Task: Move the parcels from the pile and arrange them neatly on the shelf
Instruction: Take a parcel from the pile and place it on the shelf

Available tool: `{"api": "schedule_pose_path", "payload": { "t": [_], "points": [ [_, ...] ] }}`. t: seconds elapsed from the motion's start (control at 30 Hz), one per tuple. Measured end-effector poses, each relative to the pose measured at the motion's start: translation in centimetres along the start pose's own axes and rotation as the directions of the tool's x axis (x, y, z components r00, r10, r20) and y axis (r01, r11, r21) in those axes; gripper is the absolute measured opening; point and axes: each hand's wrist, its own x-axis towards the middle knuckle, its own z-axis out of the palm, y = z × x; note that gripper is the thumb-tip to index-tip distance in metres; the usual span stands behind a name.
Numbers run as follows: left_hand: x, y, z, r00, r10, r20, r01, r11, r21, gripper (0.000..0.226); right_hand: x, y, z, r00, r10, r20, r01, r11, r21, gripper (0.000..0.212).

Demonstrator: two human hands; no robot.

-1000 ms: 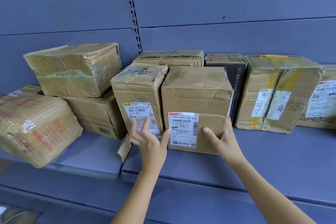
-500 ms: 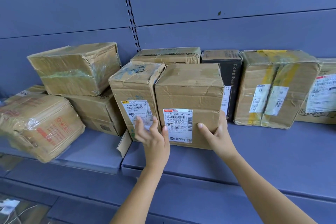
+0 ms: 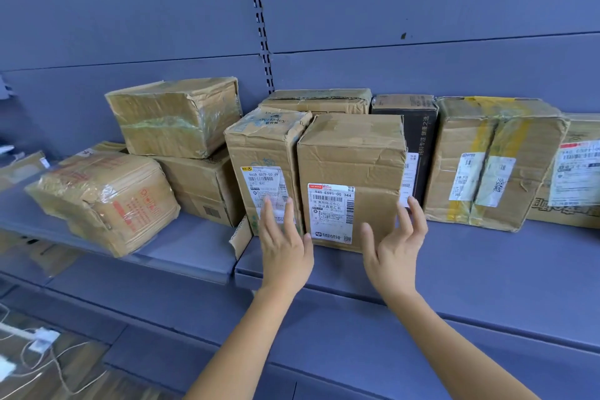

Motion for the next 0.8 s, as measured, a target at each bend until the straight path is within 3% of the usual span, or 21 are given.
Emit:
{"api": "schedule_pose_path", "payload": {
  "t": [0.1, 0.23, 0.43, 0.57, 0.67, 0.8],
  "points": [
    [-0.7, 0.0, -1.3, 1.0, -0.031, -0.004, 0.031, 0.999, -0.018, 0.085, -0.7, -1.2, -0.4, 0.967, -0.255, -0.02, 0.255, 0.967, 0.002, 0.04],
    [-1.8, -0.6, -2.8, 1.0, -0.026, -0.002, 0.026, 1.0, 0.011, 0.078, -1.5, -3.3, 0.2, 0.91, -0.378, 0.17, 0.378, 0.925, 0.035, 0.025],
    [-3.1, -3.1, -6.0, 0.99, -0.131, 0.061, 0.122, 0.984, 0.126, 0.064, -2.3, -7.9, 3.3, 0.823, -0.342, 0.454, 0.275, 0.938, 0.21, 0.026],
    [-4.8, -6.5, -9.7, 0.97, -0.23, 0.082, 0.213, 0.962, 0.172, 0.055, -3.8, -12.8, 6.4, 0.776, -0.357, 0.52, 0.243, 0.93, 0.276, 0.027],
    [-6.7, -10.7, -13.2, 0.947, -0.3, 0.116, 0.271, 0.938, 0.217, 0.062, -5.7, -18.0, 9.2, 0.751, -0.369, 0.547, 0.211, 0.92, 0.33, 0.025],
    [-8.8, -16.5, -18.4, 0.935, -0.35, 0.061, 0.323, 0.909, 0.265, 0.043, -9.1, -25.1, 13.3, 0.681, -0.326, 0.656, 0.113, 0.932, 0.345, 0.03]
  ]
}}
